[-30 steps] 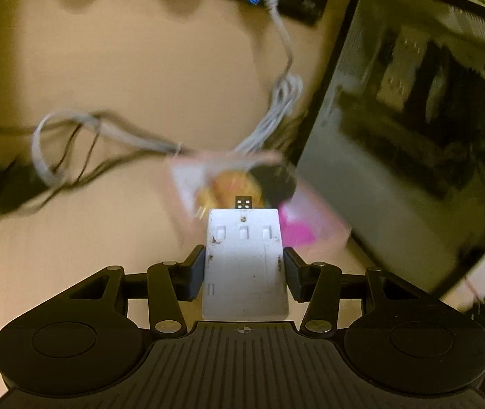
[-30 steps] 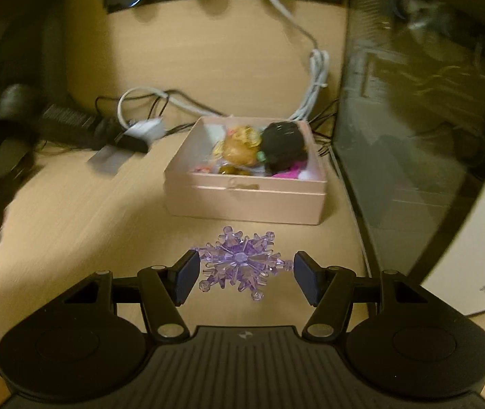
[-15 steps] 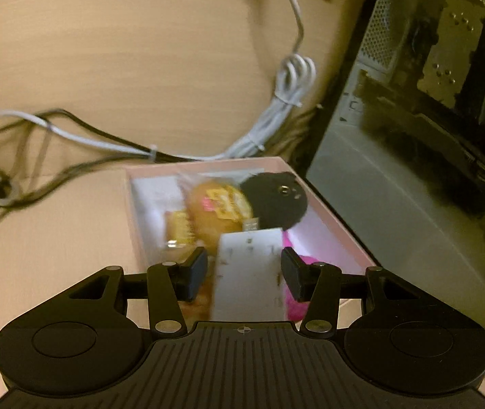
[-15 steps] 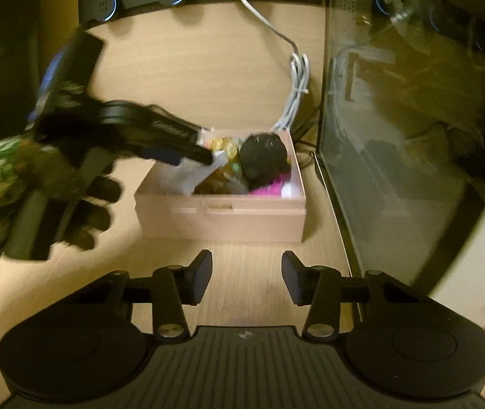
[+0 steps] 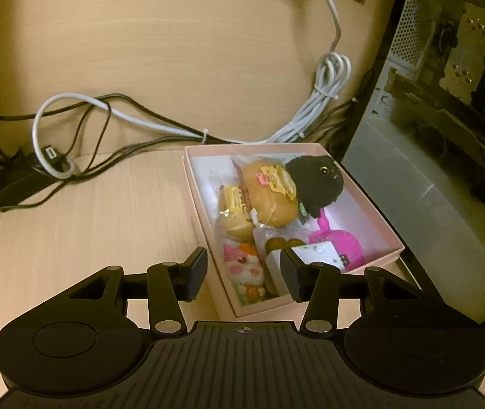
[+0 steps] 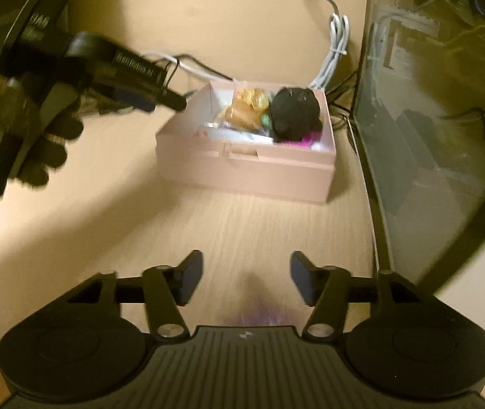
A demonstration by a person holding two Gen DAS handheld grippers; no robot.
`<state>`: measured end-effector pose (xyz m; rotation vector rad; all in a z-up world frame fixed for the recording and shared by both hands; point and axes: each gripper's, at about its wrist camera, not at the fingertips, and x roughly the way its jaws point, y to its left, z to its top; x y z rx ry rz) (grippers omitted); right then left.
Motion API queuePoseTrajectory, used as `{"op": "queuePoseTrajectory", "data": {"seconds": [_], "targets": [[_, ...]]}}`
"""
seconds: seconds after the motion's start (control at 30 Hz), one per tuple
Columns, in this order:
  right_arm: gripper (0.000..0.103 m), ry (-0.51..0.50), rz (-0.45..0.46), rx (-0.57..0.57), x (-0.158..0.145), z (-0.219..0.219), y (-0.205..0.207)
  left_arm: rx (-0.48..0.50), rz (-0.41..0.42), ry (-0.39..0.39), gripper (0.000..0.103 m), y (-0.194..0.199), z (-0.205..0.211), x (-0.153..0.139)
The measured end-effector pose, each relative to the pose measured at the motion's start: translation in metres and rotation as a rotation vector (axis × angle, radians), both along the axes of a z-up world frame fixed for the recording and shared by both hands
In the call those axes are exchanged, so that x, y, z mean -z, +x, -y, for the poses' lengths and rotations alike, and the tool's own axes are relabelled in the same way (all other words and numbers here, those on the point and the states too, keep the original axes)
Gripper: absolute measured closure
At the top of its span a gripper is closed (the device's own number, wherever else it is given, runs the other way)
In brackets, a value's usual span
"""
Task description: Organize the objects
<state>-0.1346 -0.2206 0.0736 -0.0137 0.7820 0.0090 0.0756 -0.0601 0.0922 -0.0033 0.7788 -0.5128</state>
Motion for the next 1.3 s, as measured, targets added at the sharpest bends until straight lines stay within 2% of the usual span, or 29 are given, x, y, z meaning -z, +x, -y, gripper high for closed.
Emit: {"op": "queuePoseTrajectory", "data": {"seconds": [0.03, 0.27, 0.4, 0.5, 0.6, 0.77, 0.8, 0.83, 0.9, 1.13, 1.3], "targets": [[0.027, -0.001, -0.007, -0.003, 0.001, 0.001, -0.008, -0.005, 0.003, -0.002, 0.052, -0.002, -0.002, -0.001], [0.024, 0.023, -0.069, -0.008, 0.010, 0.005, -0.044, -0.060, -0.039, -0.084, 0.052, -0.027, -0.046, -0.001], [0.021, -0.001, -0.054, 0.059, 0.019, 0.004, -0.032, -0.065, -0.085, -0.112, 0.052, -0.044, -0.063, 0.008], [0.021, 0.012, -0.085, 0.132, 0.028, 0.007, -0.014, -0.054, -0.175, -0.146, 0.052, -0.051, -0.067, 0.021], [0.021, -0.008, -0.085, 0.163, 0.035, 0.009, -0.002, -0.015, -0.174, -0.126, 0.052, -0.064, -0.066, 0.024], [0.021, 0.015, -0.081, 0.176, 0.040, 0.013, 0.003, 0.006, -0.190, -0.124, 0.052, -0.079, -0.076, 0.025], [0.025, 0.013, -0.079, 0.170, 0.039, 0.011, 0.003, 0.000, -0.193, -0.126, 0.052, -0.081, -0.079, 0.026], [0.035, 0.017, -0.076, 0.160, 0.038, 0.010, 0.004, -0.011, -0.200, -0.129, 0.052, -0.082, -0.081, 0.027], [0.044, 0.011, -0.079, 0.139, 0.036, 0.005, 0.005, -0.026, -0.210, -0.132, 0.052, -0.081, -0.084, 0.029], [0.044, -0.006, -0.076, 0.123, 0.031, -0.003, 0.010, -0.028, -0.227, -0.143, 0.052, -0.085, -0.086, 0.032], [0.044, 0.013, -0.010, 0.111, 0.005, -0.007, 0.019, -0.046, -0.237, -0.149, 0.052, -0.087, -0.091, 0.032]]}}
